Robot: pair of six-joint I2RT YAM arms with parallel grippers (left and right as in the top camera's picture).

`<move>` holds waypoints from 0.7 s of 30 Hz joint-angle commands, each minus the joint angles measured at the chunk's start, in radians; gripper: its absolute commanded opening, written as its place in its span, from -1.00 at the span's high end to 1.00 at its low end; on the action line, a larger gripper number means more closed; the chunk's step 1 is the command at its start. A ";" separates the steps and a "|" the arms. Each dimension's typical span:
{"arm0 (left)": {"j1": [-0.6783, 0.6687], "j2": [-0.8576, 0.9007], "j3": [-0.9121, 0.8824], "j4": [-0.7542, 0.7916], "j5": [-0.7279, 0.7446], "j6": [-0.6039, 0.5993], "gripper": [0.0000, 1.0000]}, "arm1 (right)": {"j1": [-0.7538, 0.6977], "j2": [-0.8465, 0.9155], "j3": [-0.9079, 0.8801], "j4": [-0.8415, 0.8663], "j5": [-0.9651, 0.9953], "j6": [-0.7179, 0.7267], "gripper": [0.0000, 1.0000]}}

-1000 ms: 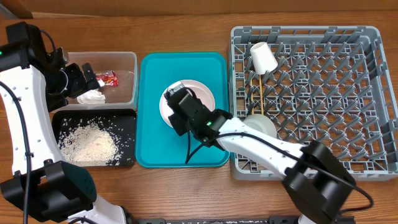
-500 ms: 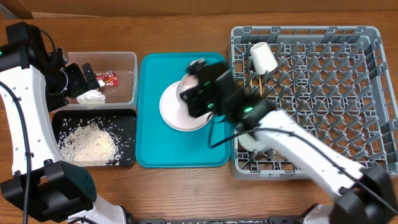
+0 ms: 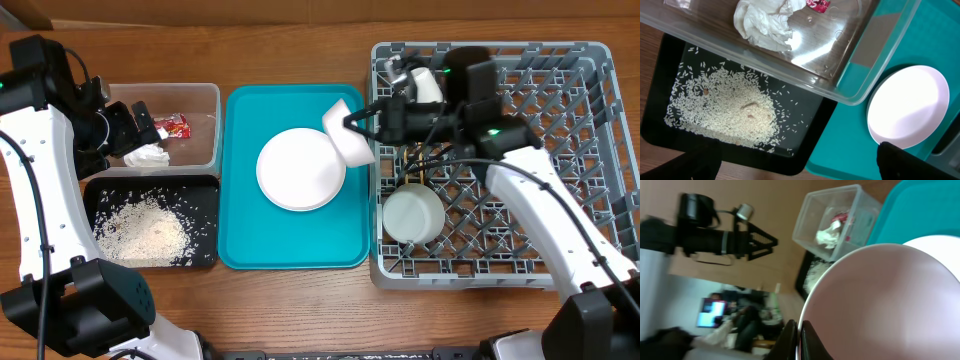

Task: Sort waste into correct bins and load items into the dishwasher
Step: 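Lift the pink bowl with the right gripper and carry it to the rack, then place the pink bowl in the rack center and open the right gripper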

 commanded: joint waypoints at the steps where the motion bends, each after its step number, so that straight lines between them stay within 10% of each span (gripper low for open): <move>1: -0.007 -0.004 0.016 0.000 -0.006 -0.003 -1.00 | -0.072 -0.020 0.006 0.008 -0.198 0.041 0.92; 21: -0.007 -0.004 0.016 0.000 -0.006 -0.003 -1.00 | -0.318 -0.016 -0.044 -0.067 -0.078 -0.041 0.92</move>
